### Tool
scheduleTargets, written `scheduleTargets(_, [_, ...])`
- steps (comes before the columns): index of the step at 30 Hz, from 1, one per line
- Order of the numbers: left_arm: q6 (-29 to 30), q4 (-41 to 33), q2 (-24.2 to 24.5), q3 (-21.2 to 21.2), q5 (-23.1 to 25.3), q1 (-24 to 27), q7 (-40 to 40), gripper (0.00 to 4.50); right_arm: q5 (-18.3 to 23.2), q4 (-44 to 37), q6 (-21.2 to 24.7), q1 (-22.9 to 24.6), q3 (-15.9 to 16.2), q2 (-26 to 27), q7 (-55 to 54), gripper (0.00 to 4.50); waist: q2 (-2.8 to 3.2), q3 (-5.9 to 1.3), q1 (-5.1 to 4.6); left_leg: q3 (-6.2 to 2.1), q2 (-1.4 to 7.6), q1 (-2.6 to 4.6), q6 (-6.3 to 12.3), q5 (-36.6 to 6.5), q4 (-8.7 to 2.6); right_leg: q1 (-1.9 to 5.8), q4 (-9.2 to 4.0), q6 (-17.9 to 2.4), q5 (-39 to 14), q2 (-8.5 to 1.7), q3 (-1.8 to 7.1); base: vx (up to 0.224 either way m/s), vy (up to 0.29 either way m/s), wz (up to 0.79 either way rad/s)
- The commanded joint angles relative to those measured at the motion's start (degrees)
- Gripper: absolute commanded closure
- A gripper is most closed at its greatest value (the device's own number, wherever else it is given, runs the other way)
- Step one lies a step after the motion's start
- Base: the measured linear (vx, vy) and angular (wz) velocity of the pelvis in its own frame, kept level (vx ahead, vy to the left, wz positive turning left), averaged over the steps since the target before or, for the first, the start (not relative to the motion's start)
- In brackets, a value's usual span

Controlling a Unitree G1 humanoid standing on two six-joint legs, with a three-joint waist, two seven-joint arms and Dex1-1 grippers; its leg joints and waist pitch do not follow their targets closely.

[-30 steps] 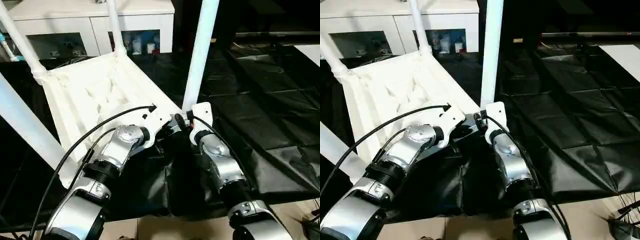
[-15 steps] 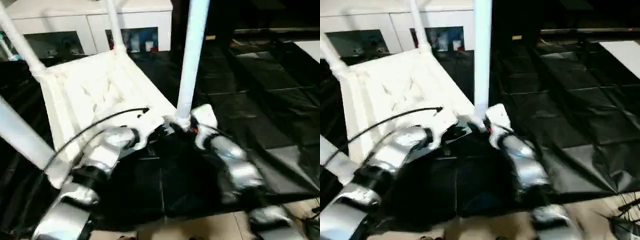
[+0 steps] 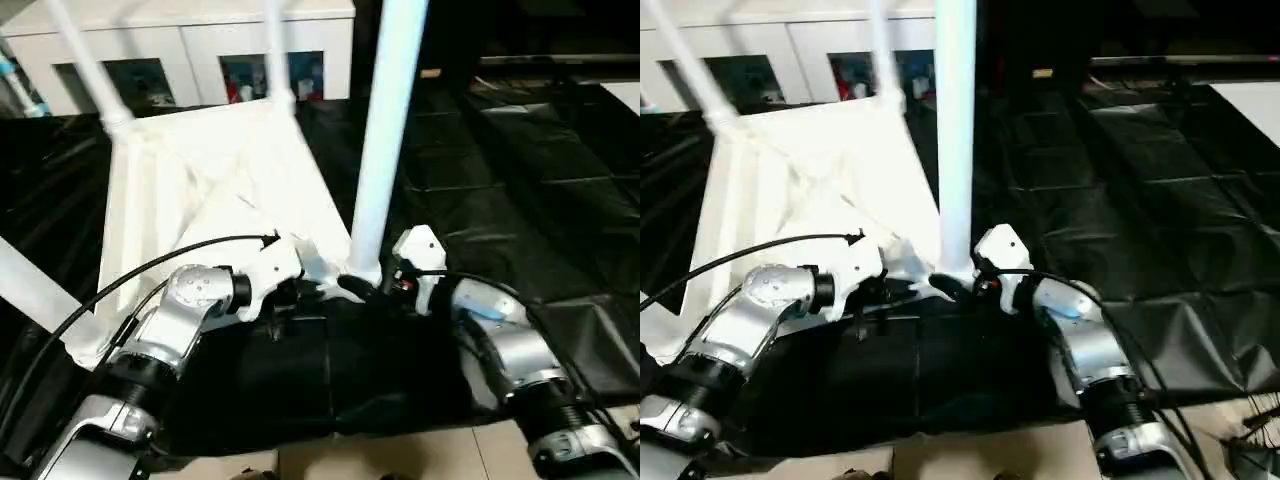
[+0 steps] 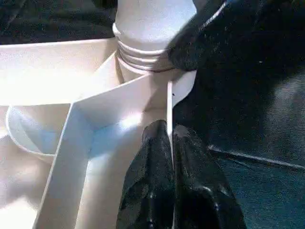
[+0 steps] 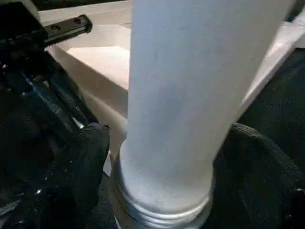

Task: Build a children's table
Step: Rotate leg to tighten

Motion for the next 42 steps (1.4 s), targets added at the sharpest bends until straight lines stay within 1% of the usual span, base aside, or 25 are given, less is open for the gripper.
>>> scheduleTargets(1, [0.4, 1.0, -0.8, -1.8, -1.7, 2.5, -1.5, 4.5, 0.2, -0.7, -0.1, 0.5, 0.3, -0.2, 0.7, 0.59, -0.78, -3.19, 0.06, -1.05, 3.18, 0.45, 7.59, -8.1, -2.98, 2.67, -2.8, -16.9, -1.3, -2.96, 2.11, 0.0, 0.0, 0.0])
scheduleTargets(6, [1.1, -0.1, -0.5, -1.5, -1.6, 2.9, -2.2, 4.5, -0.2, -0.1, -0.5, 0.6, 1.0, -0.7, 1.8, 0.59, -0.67, -3.4, 0.19, -1.1, 3.17, 0.42, 7.76, -7.4, -2.8, 2.8, -2.59, -17.1, -0.3, -2.96, 2.03, 0.0, 0.0, 0.0])
scheduleTargets(7, [1.2, -0.2, -0.4, -1.5, -1.7, 2.9, -2.2, 4.5, -0.2, -0.1, -0.5, 0.6, 1.0, -0.7, 1.9, 0.59, -0.55, -3.42, 0.21, -1.13, 3.17, 0.42, 7.73, -7.4, -2.8, 2.81, -2.57, -17.1, -0.3, -2.97, 2.01, 0.0, 0.0, 0.0])
scheduleTargets(8, [1.3, -0.3, -0.4, -1.6, -1.7, 3.0, -2.3, 4.5, -0.1, 0.0, -0.6, 0.6, 1.0, -0.8, 1.9, 0.75, -0.6, -3.45, 0.19, -1.1, 3.12, 0.43, 7.66, -7.4, -2.74, 2.82, -2.56, -17.2, -0.3, -2.92, 2.0, 0.0, 0.0, 0.0])
scheduleTargets(9, [1.3, -0.3, -0.3, -1.6, -1.7, 3.0, -2.3, 4.5, 0.0, 0.1, -0.6, 0.5, 0.9, -0.7, 1.9, 0.75, -0.6, -3.45, 0.19, -1.1, 3.12, 0.43, 7.66, -7.4, -2.74, 2.82, -2.56, -17.2, -0.3, -2.92, 2.0, 0.0, 0.0, 0.0])
scheduleTargets(11, [1.4, -0.4, -0.2, -1.6, -1.7, 3.0, -2.5, 4.5, 0.2, 0.3, -0.5, 0.4, 0.5, -0.5, 1.5, 0.96, -0.62, -3.43, 0.21, -1.12, 3.11, 0.41, 7.53, -7.8, -2.73, 2.83, -2.57, -17.2, -0.8, -2.93, 2.01, 0.0, 0.0, 0.0])
scheduleTargets(12, [1.6, -0.6, -0.3, -1.6, -1.6, 3.0, -2.6, 4.5, 0.4, 0.4, -0.4, 0.3, 0.2, -0.3, 1.6, 0.96, -0.63, -3.44, 0.21, -1.1, 3.09, 0.41, 7.38, -8.0, -2.69, 2.84, -2.58, -17.2, -1.1, -2.95, 2.03, 0.0, 0.0, 0.0])
scheduleTargets(13, [1.7, -0.6, -0.2, -1.6, -1.6, 3.0, -2.6, 4.5, 0.3, 0.5, -0.5, 0.3, 0.2, -0.3, 1.7, 1.12, -0.56, -3.41, 0.22, -1.16, 3.12, 0.42, 7.21, -8.3, -2.74, 2.82, -2.61, -17.1, -1.7, -2.95, 2.01, 0.0, 0.0, 0.0])
scheduleTargets(14, [1.7, -0.6, -0.2, -1.6, -1.6, 3.0, -2.7, 4.5, 0.3, 0.5, -0.5, 0.3, 0.2, -0.3, 1.7, 1.12, -0.55, -3.41, 0.21, -1.15, 3.12, 0.44, 7.1, -8.5, -2.75, 2.8, -2.64, -17.0, -2.0, -2.95, 2.02, 0.0, 0.0, 0.0])
scheduleTargets(17, [1.9, -0.7, -0.2, -1.6, -1.5, 3.0, -2.7, 4.5, 0.3, 0.6, -0.6, 0.3, 0.2, -0.3, 1.8, 1.43, -0.56, -3.42, 0.22, -1.18, 3.1, 0.45, 6.92, -8.6, -2.72, 2.81, -2.58, -17.0, -1.8, -2.91, 2.03, 0.0, 0.0, 0.0])
scheduleTargets(19, [2.1, -0.8, -0.1, -1.7, -1.5, 3.1, -2.7, 4.5, 0.3, 0.8, -0.7, 0.3, 0.3, -0.3, 1.8, 1.5, -0.68, -3.51, 0.23, -1.16, 3.04, 0.43, 7.13, -8.1, -2.6, 2.89, -2.46, -17.0, -1.0, -2.91, 2.04, 0.0, 0.0, 0.0])
scheduleTargets(20, [2.1, -0.8, -0.1, -1.7, -1.5, 3.1, -2.7, 4.5, 0.2, 0.8, -0.7, 0.3, 0.3, -0.3, 1.8, 1.68, -0.65, -3.53, 0.26, -1.16, 3.04, 0.41, 7.25, -7.8, -2.57, 2.89, -2.41, -17.1, -0.6, -2.93, 2.05, 0.0, 0.0, 0.0])
scheduleTargets(21, [2.1, -0.8, 0.0, -1.7, -1.5, 3.2, -2.8, 4.5, 0.2, 0.9, -0.8, 0.3, 0.3, -0.3, 1.8, 1.77, -0.66, -3.52, 0.25, -1.14, 3.02, 0.4, 7.45, -7.5, -2.53, 2.88, -2.38, -17.2, -0.2, -2.9, 2.03, 0.0, 0.0, 0.0])
scheduleTargets(25, [2.3, -0.7, 0.0, -1.7, -1.4, 3.1, -2.9, 4.5, 0.3, 1.3, -0.7, 0.2, -0.1, 0.2, 0.9, 1.88, -0.73, -3.58, 0.26, -1.14, 2.99, 0.37, 7.88, -6.9, -2.42, 2.93, -2.27, -17.3, 0.3, -2.92, 2.0, 0.0, 0.0, 0.0])
scheduleTargets(27, [2.3, -0.4, -0.1, -1.7, -1.2, 3.0, -2.8, 4.5, -0.5, 2.1, -0.7, 0.1, 0.0, 0.6, -0.4, 1.91, -0.78, -3.47, 0.16, -1.13, 3.0, 0.37, 7.76, -7.5, -2.48, 2.85, -2.41, -17.2, -0.9, -2.88, 1.99, 0.0, 0.0, 0.0])
scheduleTargets(28, [2.4, -0.1, -0.3, -1.7, -1.1, 2.9, -2.5, 4.5, -0.9, 2.6, -0.7, -0.1, -0.1, 0.9, -1.5, 1.91, -0.71, -3.45, 0.13, -1.16, 3.0, 0.38, 7.52, -7.9, -2.52, 2.83, -2.48, -17.1, -1.8, -2.94, 2.0, 0.0, 0.0, 0.0])
scheduleTargets(31, [2.9, 0.9, -1.0, -1.7, -0.6, 2.4, -1.3, 4.5, -1.6, 4.1, 0.0, -0.3, -0.7, 2.6, -5.4, 1.94, -0.82, -3.22, -0.15, -1.19, 2.96, 0.35, 6.68, -9.3, -2.72, 2.74, -2.75, -16.7, -4.2, -2.92, 2.03, 0.0, 0.0, 0.0])
scheduleTargets(33, [3.6, 3.3, -2.6, -1.5, 0.8, 0.9, 2.4, 4.5, -3.2, 5.5, 2.1, -0.5, -1.0, 4.7, -11.4, 1.94, -0.81, -2.95, -0.45, -1.26, 2.9, 0.54, 5.31, -11.5, -3.05, 2.55, -3.29, -15.6, -8.7, -2.92, 2.11, 0.0, 0.0, 0.0])
scheduleTargets(34, [3.6, 3.3, -2.6, -1.5, 0.8, 0.9, 2.5, 4.5, -3.3, 5.5, 2.1, -0.5, -1.0, 4.8, -11.5, 1.94, -0.79, -2.84, -0.61, -1.36, 2.91, 0.58, 4.33, -12.6, -3.27, 2.57, -3.5, -14.9, -11.2, -2.94, 2.11, 0.0, 0.0, 0.0])
scheduleTargets(35, [4.3, 4.3, -3.5, -1.4, 1.2, 0.1, 4.3, 4.5, -3.6, 6.1, 3.2, -0.6, -1.5, 5.9, -14.3, 1.94, -0.76, -2.86, -0.67, -1.43, 2.93, 0.56, 3.9, -13.2, -3.32, 2.59, -3.54, -14.6, -12.2, -3.02, 2.13, 0.0, 0.0, 0.0])
scheduleTargets(36, [4.5, 4.6, -3.9, -1.3, 1.4, -0.1, 4.9, 4.5, -3.7, 6.3, 3.5, -0.6, -1.7, 6.4, -15.3, 1.94, -0.76, -2.79, -0.81, -1.43, 2.97, 0.69, 3.24, -14.2, -3.45, 2.37, -3.76, -13.9, -13.7, -2.98, 2.21, 0.0, 0.0, 0.0])
scheduleTargets(38, [6.4, 6.8, -5.8, -1.2, 2.6, -1.8, 8.7, 4.5, -4.1, 8.0, 5.7, -1.4, -3.3, 9.2, -22.4, 1.94, -0.71, -2.78, -1.08, -1.48, 2.86, 0.71, 2.44, -15.3, -3.58, 2.22, -3.93, -13.3, -15.2, -2.95, 2.3, 0.0, 0.0, 0.0])
scheduleTargets(39, [7.7, 8.7, -7.3, -1.0, 3.4, -3.1, 11.8, 4.5, -4.4, 9.4, 7.2, -2.0, -4.3, 11.1, -26.9, 1.94, -0.7, -2.79, -1.06, -1.51, 2.83, 0.93, 1.81, -15.8, -3.65, 2.06, -4.09, -12.9, -16.0, -2.93, 2.31, 0.0, 0.0, 0.0])
scheduleTargets(41, [9.4, 10.9, -9.1, -0.1, 3.9, -4.7, 16.3, 4.5, -5.0, 11.0, 8.5, -2.8, -5.4, 13.1, -32.8, 1.94, -0.66, -2.72, -1.19, -1.6, 2.79, 0.86, 0.96, -16.8, -3.78, 2.09, -4.24, -12.4, -17.0, -2.95, 2.27, 0.0, 0.0, 0.0])
scheduleTargets(42, [9.9, 12.1, -10.1, 0.4, 3.9, -5.5, 18.4, 4.5, -4.8, 11.7, 9.1, -3.2, -5.9, 14.0, -34.4, 1.94, -0.69, -2.74, -1.17, -1.56, 2.74, 1.09, 0.73, -17.5, -3.79, 1.85, -4.46, -12.2, -17.3, -2.94, 2.34, 0.0, 0.0, 0.0])
